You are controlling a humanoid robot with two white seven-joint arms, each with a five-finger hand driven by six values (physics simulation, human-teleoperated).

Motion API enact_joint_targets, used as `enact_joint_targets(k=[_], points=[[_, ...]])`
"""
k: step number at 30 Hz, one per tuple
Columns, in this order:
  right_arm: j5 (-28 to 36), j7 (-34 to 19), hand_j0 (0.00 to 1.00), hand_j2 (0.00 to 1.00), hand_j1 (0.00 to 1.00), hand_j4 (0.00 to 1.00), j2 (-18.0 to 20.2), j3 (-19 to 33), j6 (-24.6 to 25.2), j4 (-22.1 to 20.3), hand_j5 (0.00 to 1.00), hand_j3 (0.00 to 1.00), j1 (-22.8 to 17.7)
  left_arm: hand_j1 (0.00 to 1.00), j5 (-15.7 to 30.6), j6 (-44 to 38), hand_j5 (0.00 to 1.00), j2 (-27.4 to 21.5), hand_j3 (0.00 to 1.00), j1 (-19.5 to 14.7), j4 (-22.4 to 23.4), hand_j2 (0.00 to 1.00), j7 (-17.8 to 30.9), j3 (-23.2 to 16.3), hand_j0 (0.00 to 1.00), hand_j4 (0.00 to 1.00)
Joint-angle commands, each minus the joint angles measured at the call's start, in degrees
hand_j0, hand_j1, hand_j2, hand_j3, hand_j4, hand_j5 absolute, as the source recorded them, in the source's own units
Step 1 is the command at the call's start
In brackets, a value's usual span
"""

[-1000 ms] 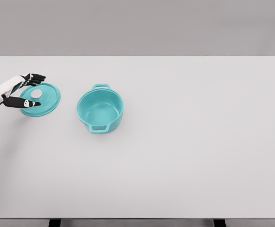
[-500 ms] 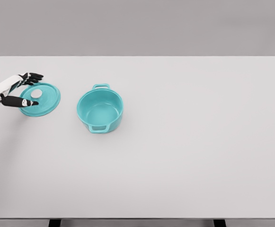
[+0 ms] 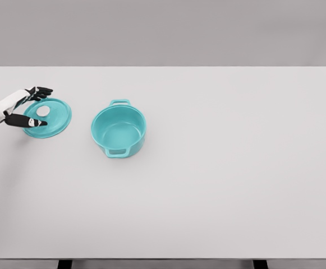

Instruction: Cover the pot with left arm

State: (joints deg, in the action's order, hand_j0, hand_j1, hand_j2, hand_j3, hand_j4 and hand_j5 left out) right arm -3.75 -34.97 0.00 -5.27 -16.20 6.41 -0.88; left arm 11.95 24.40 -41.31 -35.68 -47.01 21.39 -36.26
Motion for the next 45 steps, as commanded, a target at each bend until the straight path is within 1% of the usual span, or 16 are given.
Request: enact_joint_targets(k=[1,12,16,18,23,31,41,42,43,45], points=[[-0.03,-0.03,1.0,1.0,1.0,1.0,0.0,0.0,-0.06,0.0,1.0,1.0,0.0,0.86,0.26,-0.05,0.86,0.27,0.86,-0.35,0.95,0.86,-0.04,0.05,0.86,0.86],[-0.03,-0.03,1.0,1.0,1.0,1.0,0.0,0.0,-0.06,0.0,1.0,1.0,0.0,0.86,0.35,-0.05,0.86,0.62,0.86,-0.35,1.39,0.86,-0.04,-0.04,0.86,0.86],[-0.03,-0.03,1.0,1.0,1.0,1.0,0.0,0.0,-0.06,0.0,1.0,1.0,0.0,0.74,0.44,0.12,0.74,0.53,0.74,-0.35,1.31,0.74,-0.04,-0.04,0.74,0.74],[-0.03,-0.03,1.0,1.0,1.0,1.0,0.0,0.0,-0.06,0.0,1.0,1.0,0.0,0.71,0.44,0.12,0.71,0.44,0.71,-0.35,1.31,0.71,-0.04,-0.04,0.71,0.71],[-0.12,-0.03,1.0,1.0,1.0,1.0,0.0,0.0,-0.06,0.0,1.0,1.0,0.0,0.69,0.35,0.39,0.69,0.44,0.69,-0.18,1.31,0.69,-0.04,-0.21,0.69,0.69],[-0.12,-0.03,1.0,1.0,1.0,1.0,0.0,0.0,-0.06,0.0,1.0,1.0,0.0,0.61,0.35,0.47,0.61,0.44,0.61,0.0,1.31,0.61,-0.04,-0.56,0.61,0.61],[-0.12,-0.03,1.0,1.0,1.0,1.0,0.0,0.0,-0.06,0.0,1.0,1.0,0.0,0.59,-0.18,0.47,0.59,0.53,0.59,0.35,1.39,0.59,0.05,-0.74,0.59,0.59],[-0.03,-0.03,1.0,1.0,1.0,1.0,0.0,0.0,-0.06,0.0,1.0,1.0,0.0,0.58,-0.18,0.47,0.58,0.53,0.58,0.35,1.39,0.58,0.05,-0.65,0.58,0.58],[-0.03,-0.03,1.0,1.0,1.0,1.0,0.0,0.0,-0.06,0.0,1.0,1.0,0.0,0.49,-0.18,0.47,0.49,0.44,0.49,0.35,1.39,0.49,0.05,-0.56,0.49,0.49],[-0.12,-0.03,1.0,1.0,1.0,1.0,0.0,0.0,-0.06,0.0,1.0,1.0,0.0,0.47,-0.09,0.56,0.47,0.44,0.47,0.35,1.39,0.47,0.05,-0.65,0.47,0.47]])
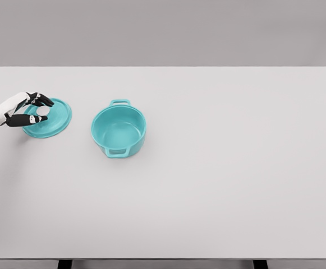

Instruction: Cover the pot with left arm

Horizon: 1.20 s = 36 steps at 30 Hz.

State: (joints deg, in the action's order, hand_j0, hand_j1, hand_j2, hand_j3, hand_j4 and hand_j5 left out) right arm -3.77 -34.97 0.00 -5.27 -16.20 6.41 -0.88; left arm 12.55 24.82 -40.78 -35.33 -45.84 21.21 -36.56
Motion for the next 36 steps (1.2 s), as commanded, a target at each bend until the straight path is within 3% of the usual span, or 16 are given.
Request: enact_joint_targets(k=[1,6,19,28,36], points=[[-0.01,-0.03,1.0,1.0,1.0,1.0,0.0,0.0,-0.06,0.0,1.0,1.0,0.0,0.46,-0.77,0.05,0.46,-0.09,0.46,0.0,0.23,0.46,0.24,-0.27,0.46,0.46],[-0.1,-0.03,1.0,1.0,1.0,1.0,0.0,0.0,-0.06,0.0,1.0,1.0,0.0,0.46,-0.77,0.31,0.46,-0.62,0.46,0.18,-0.91,0.46,0.68,0.08,0.46,0.46],[-0.01,-0.03,1.0,1.0,1.0,1.0,0.0,0.0,-0.06,0.0,1.0,1.0,0.0,0.47,-0.42,2.07,0.47,-3.17,0.47,0.09,-10.67,0.47,0.94,0.43,0.47,0.47],[-0.1,-0.03,1.0,1.0,1.0,1.0,0.0,0.0,-0.06,0.0,1.0,1.0,0.0,0.47,0.11,2.16,0.47,-8.09,0.47,0.44,-24.82,0.47,0.94,0.08,0.47,0.47],[-0.1,-0.03,1.0,1.0,1.0,1.0,0.0,0.0,-0.06,0.0,1.0,1.0,0.0,0.47,0.02,2.07,0.47,-8.44,0.47,2.81,-30.53,0.47,1.03,-0.44,0.47,0.47]])
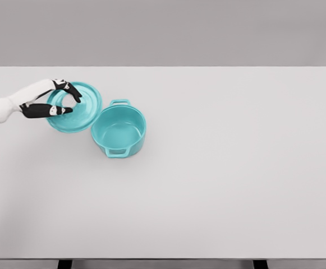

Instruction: Cover the pot with left arm

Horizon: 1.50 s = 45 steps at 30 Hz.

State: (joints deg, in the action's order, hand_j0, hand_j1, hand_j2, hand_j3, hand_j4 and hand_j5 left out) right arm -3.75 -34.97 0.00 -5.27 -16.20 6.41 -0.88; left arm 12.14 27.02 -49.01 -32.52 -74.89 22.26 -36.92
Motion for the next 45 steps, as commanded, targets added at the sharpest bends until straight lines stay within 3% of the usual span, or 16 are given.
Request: enact_joint_targets(k=[1,35,45], points=[[-0.03,-0.03,1.0,1.0,1.0,1.0,0.0,0.0,-0.06,0.0,1.0,1.0,0.0,0.47,0.34,-0.13,0.47,-0.12,0.47,0.09,-1.48,0.47,-0.03,-0.08,0.47,0.47],[-0.03,-0.03,1.0,1.0,1.0,1.0,0.0,0.0,-0.06,0.0,1.0,1.0,0.0,0.47,-1.24,-0.48,0.47,8.14,0.47,-1.32,-1.04,0.47,0.59,-5.79,0.47,0.47],[-0.03,-0.03,1.0,1.0,1.0,1.0,0.0,0.0,-0.06,0.0,1.0,1.0,0.0,0.47,-1.24,-0.48,0.47,8.14,0.47,-1.76,-1.22,0.47,0.59,-6.41,0.47,0.47]])
